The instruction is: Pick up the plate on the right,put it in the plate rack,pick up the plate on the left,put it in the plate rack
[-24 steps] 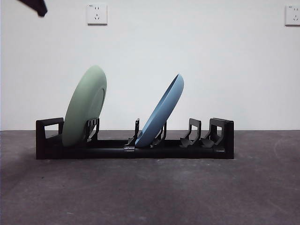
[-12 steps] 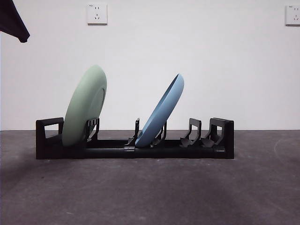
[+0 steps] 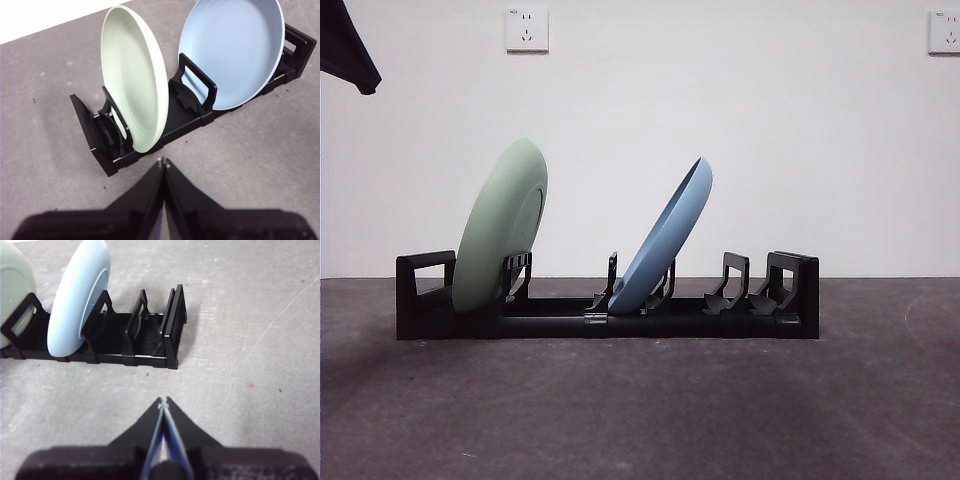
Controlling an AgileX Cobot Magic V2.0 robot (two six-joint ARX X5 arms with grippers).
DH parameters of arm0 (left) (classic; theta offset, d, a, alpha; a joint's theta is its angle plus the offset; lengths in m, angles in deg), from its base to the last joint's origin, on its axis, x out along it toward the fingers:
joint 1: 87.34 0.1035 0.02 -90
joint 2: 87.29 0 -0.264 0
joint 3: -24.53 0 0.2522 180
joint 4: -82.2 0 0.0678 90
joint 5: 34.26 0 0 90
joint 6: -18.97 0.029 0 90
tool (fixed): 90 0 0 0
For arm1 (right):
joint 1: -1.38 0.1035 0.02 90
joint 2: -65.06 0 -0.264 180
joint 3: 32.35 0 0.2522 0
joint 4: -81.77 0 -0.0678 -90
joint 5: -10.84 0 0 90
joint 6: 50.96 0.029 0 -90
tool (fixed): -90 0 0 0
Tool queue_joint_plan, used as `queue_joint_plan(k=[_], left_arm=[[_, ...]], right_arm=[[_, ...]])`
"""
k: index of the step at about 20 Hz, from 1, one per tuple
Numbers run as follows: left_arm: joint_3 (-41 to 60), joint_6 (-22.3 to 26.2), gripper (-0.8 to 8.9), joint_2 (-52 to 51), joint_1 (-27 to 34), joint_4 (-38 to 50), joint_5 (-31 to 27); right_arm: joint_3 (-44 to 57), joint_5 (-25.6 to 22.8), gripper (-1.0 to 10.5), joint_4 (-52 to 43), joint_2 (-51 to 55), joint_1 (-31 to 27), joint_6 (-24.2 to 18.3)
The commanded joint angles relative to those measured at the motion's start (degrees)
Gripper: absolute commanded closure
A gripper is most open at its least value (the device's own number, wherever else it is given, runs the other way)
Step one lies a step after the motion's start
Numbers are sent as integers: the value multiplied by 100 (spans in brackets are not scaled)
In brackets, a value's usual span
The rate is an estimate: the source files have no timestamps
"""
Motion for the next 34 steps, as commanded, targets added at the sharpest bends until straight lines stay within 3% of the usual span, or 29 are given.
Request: queue_joint_plan(k=[1, 6, 9, 13, 16, 20, 26, 30, 34], left_arm=[[24, -52, 817, -136, 17, -81, -13], [79, 127, 817, -1432, 216, -210, -7], [479, 481, 817, -2396, 820, 203, 0], [1827, 531, 817, -3418, 1799, 975, 72], [2986, 525, 817, -3842, 2286, 1856, 741], [3853, 461, 817, -3886, 2400, 2717, 1346], [4094, 267, 817, -3906, 2400, 2361, 1327], [4094, 260, 817, -4107, 2406, 1587, 1126], [4094, 245, 817, -4153, 2404, 1598, 1045]], right_arm=[[42, -15, 945, -20, 4, 11, 35], [42, -15, 945, -20, 4, 11, 37], [42, -15, 945, -20, 4, 11, 37], [42, -13, 945, -20, 4, 11, 37], [42, -17, 945, -20, 2, 11, 37], [42, -17, 945, -20, 4, 11, 37], [42, -17, 945, -20, 4, 11, 37], [42, -13, 945, -20, 4, 11, 37], [42, -15, 945, -20, 4, 11, 37]])
